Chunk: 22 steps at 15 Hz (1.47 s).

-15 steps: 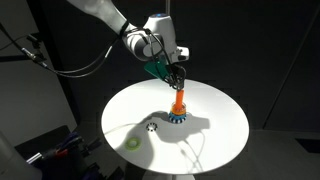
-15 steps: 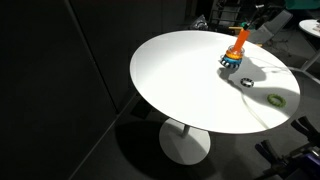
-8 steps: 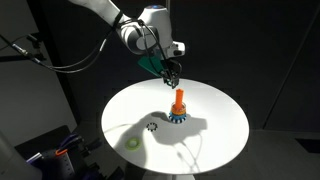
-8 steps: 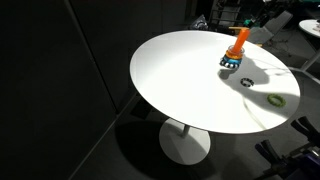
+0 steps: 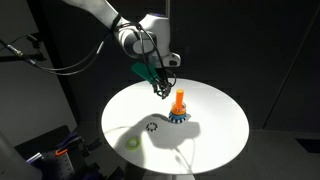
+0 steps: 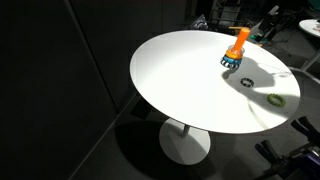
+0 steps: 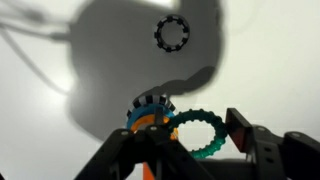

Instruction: Put the green ring on the table

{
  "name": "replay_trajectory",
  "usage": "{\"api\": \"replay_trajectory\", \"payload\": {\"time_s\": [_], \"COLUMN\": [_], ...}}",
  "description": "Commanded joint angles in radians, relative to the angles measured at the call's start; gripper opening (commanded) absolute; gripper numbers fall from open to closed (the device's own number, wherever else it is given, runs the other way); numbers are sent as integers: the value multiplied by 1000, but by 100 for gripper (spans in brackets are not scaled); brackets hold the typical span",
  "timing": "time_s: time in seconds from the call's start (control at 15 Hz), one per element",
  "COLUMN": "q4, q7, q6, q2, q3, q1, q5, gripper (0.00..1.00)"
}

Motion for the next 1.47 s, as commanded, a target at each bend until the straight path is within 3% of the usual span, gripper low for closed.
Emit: {"api": "replay_trajectory", "payload": {"time_s": [0.0, 0.93, 1.0, 1.07, 1.2, 1.4], "q4": [-15, -28, -27, -24, -19, -2], "q7": [-18, 9, 14, 21, 38, 53], "q6": [-20, 171, 171, 160, 136, 40], "q2": [16, 202, 209, 215, 219, 202], "q3": [-20, -53, -57, -64, -75, -85], "q1": [-4, -29, -27, -22, -16, -14], "q5": [-20, -64, -76, -97, -130, -178], "gripper": [38, 39, 77, 90, 100, 100]}}
